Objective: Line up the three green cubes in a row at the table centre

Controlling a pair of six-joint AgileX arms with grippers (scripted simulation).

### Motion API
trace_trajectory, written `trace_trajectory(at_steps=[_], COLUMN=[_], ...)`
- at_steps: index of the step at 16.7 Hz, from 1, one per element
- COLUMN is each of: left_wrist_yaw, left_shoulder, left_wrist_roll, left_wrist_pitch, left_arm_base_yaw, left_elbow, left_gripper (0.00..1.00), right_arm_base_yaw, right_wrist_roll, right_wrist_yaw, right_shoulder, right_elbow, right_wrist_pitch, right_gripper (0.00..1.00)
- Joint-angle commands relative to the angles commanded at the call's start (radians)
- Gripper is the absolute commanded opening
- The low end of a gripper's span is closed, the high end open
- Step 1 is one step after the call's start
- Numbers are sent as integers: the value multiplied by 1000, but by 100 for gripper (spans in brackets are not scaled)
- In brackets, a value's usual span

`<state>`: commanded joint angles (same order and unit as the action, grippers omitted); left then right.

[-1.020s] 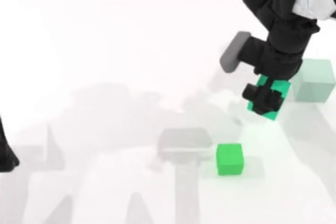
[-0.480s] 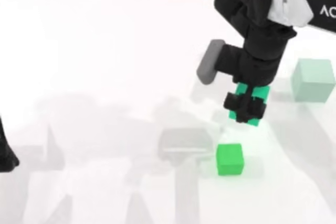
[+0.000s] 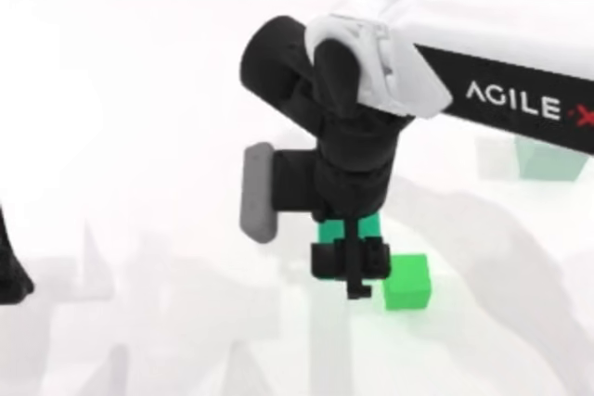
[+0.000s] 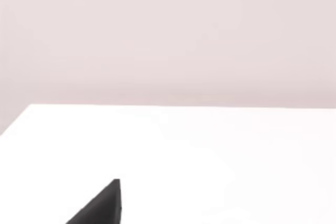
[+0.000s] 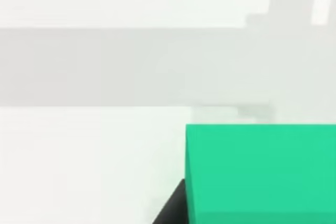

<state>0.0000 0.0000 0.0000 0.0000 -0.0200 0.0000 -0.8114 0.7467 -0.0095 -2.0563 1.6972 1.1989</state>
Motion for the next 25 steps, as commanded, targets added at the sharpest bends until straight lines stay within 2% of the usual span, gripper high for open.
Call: trace_trajectory(at_steps=[6,13,18,25], left_wrist_yaw=[0,0,0,0], left_shoulder=[0,0,0,0], left_wrist_roll=[0,0,0,0], left_wrist_pitch=[0,0,0,0], left_arm_base_yaw=[0,0,0,0], left_elbow=[0,0,0,0], left_gripper=[100,100,100,100], right_arm_base_yaw=[4,-2,-3,-3], right_wrist_roll=[-4,-3,-3,-3], right_wrist_yaw=[0,0,1,1], right_shoulder=[-7,-58,-62,-62], right_elbow=[-17,-179,-190,-190], right_wrist_pitch=[-19,-239,-252,-252], right_gripper=[0,0,0,53])
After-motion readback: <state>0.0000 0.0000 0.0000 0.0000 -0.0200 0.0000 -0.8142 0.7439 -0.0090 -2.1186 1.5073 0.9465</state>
